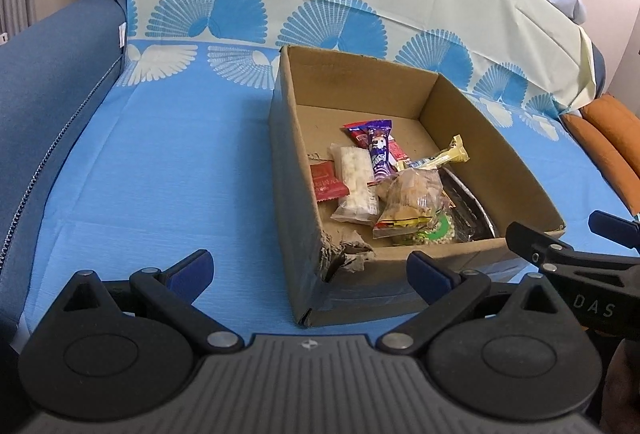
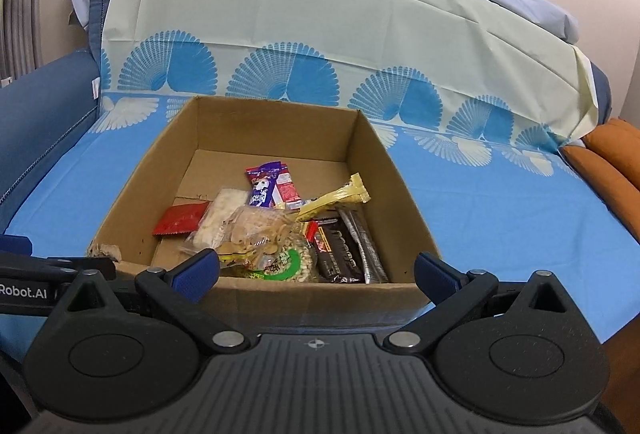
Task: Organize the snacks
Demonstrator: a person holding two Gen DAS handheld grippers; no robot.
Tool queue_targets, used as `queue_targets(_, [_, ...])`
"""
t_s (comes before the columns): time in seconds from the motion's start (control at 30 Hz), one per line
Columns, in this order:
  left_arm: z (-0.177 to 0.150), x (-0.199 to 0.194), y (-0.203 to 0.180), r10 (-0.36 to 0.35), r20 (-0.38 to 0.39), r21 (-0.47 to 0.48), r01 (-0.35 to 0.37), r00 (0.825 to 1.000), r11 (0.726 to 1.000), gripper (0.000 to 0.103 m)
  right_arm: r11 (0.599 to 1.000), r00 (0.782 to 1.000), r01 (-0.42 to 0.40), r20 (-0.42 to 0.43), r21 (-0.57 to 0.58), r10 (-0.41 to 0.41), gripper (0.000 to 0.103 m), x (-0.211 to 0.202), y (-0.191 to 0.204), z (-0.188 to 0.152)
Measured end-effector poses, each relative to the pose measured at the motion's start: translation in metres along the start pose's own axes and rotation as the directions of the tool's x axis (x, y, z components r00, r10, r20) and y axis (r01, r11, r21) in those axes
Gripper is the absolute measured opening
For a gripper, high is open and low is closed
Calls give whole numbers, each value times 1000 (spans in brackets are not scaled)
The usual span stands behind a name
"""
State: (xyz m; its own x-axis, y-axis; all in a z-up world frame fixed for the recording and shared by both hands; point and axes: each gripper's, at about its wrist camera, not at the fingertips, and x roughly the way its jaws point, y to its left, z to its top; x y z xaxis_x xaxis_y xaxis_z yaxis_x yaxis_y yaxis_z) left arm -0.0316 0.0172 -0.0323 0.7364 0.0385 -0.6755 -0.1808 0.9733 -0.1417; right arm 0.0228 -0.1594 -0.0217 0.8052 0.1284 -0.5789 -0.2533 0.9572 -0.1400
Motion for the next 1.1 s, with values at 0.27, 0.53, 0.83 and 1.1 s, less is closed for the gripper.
queue_targets(0.27, [-1, 2, -3, -3, 2, 7, 3, 1000, 1000, 103, 1000, 1000, 3, -3, 1, -3, 102, 2, -2, -1])
queue_targets(0.53, [-1, 2, -3, -2, -3, 5, 2, 1000, 1000, 103, 1000, 1000, 3, -3, 0, -3, 102, 2, -2, -1])
queue_targets(0.83, [-1, 3, -4, -1, -3, 6, 1, 1000, 1000, 103, 1000, 1000, 2, -4, 1, -2, 102, 2, -2, -1])
queue_targets(1.1, [-2, 4, -4, 1, -4, 10, -1, 1000, 1000, 103, 1000, 1000, 4, -4, 0, -4, 102, 2, -3, -1])
